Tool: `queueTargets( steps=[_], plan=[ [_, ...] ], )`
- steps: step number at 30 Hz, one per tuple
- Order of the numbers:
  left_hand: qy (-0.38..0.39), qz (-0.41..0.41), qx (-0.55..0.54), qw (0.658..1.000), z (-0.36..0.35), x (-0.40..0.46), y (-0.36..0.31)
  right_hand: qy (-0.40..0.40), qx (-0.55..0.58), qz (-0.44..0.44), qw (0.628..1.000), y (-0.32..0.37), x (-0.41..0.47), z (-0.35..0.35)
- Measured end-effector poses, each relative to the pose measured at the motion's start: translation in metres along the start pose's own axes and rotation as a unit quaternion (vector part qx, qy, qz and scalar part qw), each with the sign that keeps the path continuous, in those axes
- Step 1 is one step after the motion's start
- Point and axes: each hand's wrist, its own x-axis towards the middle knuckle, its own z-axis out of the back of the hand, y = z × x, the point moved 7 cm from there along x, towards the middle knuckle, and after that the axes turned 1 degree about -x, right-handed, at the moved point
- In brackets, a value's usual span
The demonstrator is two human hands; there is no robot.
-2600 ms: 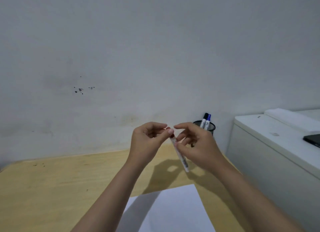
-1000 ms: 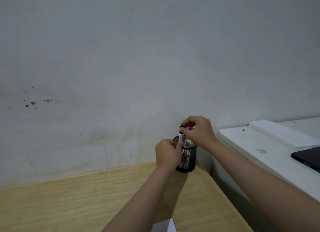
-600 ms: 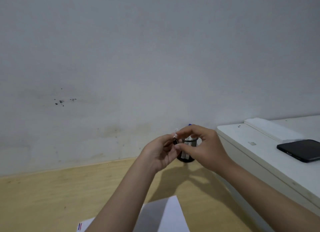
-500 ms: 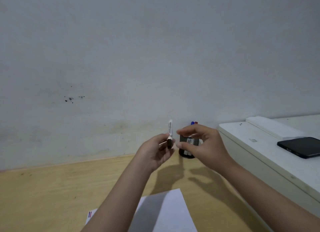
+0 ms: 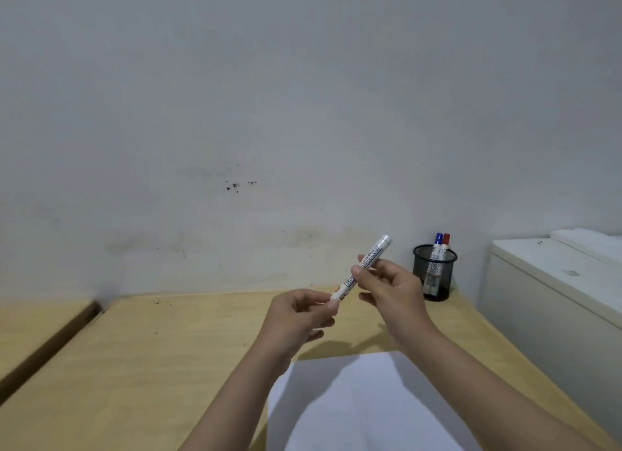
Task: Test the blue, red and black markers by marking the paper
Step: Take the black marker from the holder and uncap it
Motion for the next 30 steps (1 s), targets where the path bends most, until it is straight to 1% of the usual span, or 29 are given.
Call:
queueTargets(
  steps=[3,5,7,11,17,20,22,25,27,30],
  plan=[
    [-0.032,-0.037,-0.01,0.999,0.026,-0.005,-0.003,0.043,0.026,0.0,0.999,-0.009,-0.006,-0.021],
    [-0.032,-0.059,-0.005,0.998,0.033,-0.006,-0.005,0.099,-0.002,-0.013,0.995,-0.018,-0.012,-0.038],
    [-0.029,-0.069,0.007,0.997,0.037,-0.005,-0.005,0.136,-0.024,-0.025,0.99,-0.026,-0.015,-0.051],
    [-0.039,-0.068,0.025,0.997,0.047,0.0,0.002,0.145,-0.011,-0.013,0.989,-0.034,-0.011,-0.057],
    [0.001,-0.064,0.045,0.997,0.049,0.01,0.014,0.167,-0.032,0.022,0.985,-0.044,-0.006,-0.054],
    [-0.006,-0.057,0.073,0.996,0.06,0.015,0.024,0.156,-0.027,0.038,0.987,-0.041,0.003,-0.045],
    [-0.04,-0.064,0.119,0.99,0.073,0.02,0.028,0.145,-0.021,0.031,0.989,-0.041,0.009,-0.038],
    [-0.09,-0.066,0.215,0.97,0.087,0.028,0.033,0.146,-0.016,0.009,0.989,-0.047,0.01,-0.034],
    [-0.096,-0.055,0.278,0.954,0.087,0.034,0.037,0.146,-0.029,0.004,0.989,-0.052,0.007,-0.033],
    [-0.072,-0.039,0.349,0.933,0.082,0.044,0.043,0.149,-0.032,-0.004,0.988,-0.058,0.003,-0.032]
  ],
)
